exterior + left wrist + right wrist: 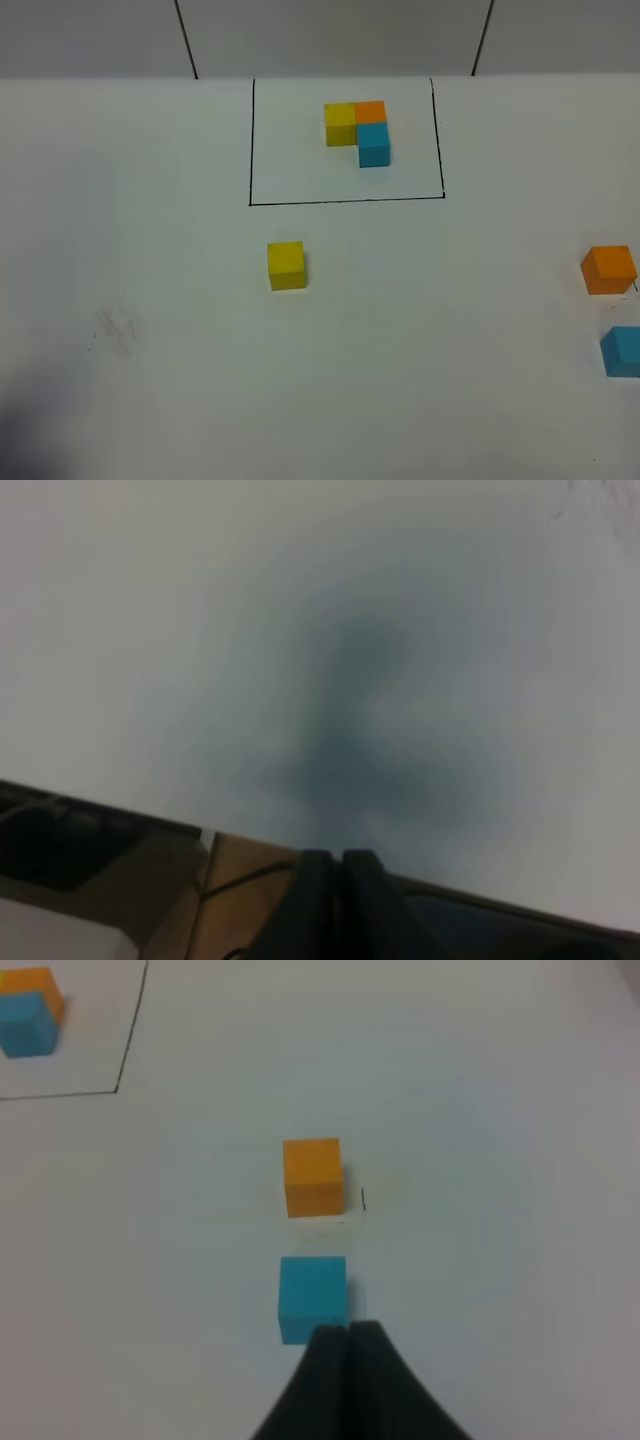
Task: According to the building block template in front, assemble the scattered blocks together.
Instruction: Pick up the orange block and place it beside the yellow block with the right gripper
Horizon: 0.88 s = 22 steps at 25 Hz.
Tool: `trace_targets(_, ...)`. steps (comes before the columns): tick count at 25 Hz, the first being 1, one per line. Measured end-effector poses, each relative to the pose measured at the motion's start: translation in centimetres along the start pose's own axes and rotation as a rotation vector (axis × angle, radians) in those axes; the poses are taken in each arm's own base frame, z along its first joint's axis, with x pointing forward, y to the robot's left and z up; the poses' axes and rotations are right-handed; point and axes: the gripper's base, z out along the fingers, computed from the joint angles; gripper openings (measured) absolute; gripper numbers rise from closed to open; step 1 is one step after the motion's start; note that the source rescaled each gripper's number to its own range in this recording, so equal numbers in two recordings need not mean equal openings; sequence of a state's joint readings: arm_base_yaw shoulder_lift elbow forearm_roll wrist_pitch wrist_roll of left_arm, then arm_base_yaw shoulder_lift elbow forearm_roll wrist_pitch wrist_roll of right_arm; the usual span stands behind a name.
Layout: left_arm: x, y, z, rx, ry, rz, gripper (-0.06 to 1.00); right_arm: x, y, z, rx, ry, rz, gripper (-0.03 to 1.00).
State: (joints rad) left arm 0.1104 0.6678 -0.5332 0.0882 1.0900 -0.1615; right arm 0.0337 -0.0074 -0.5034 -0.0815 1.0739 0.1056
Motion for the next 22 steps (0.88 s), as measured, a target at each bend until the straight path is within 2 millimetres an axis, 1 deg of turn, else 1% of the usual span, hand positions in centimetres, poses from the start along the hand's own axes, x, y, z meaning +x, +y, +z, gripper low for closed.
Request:
trace_targets(3,0.7,0.1,-0.8,0.007,-0.058,-0.009,0.0,0.0,0.0,0.0,0.0,0.0,0.0,0.0)
trace_targets(7,1.3,0.0,-1.1,0.041,-0.104,0.001,0.0,0.0,0.0,0.0,0.0,0.0,0.0,0.0)
trace_targets(11,1.3,-0.3,-1.2,0.077,-0.114,0.026,0.0,0.0,0.0,0.0,0.0,0.0,0.0,0.0)
trace_targets(22,1.3,-0.3,-1.2,0.069,-0.117,0.019,0.0,0.0,0.0,0.0,0.0,0.0,0.0,0.0)
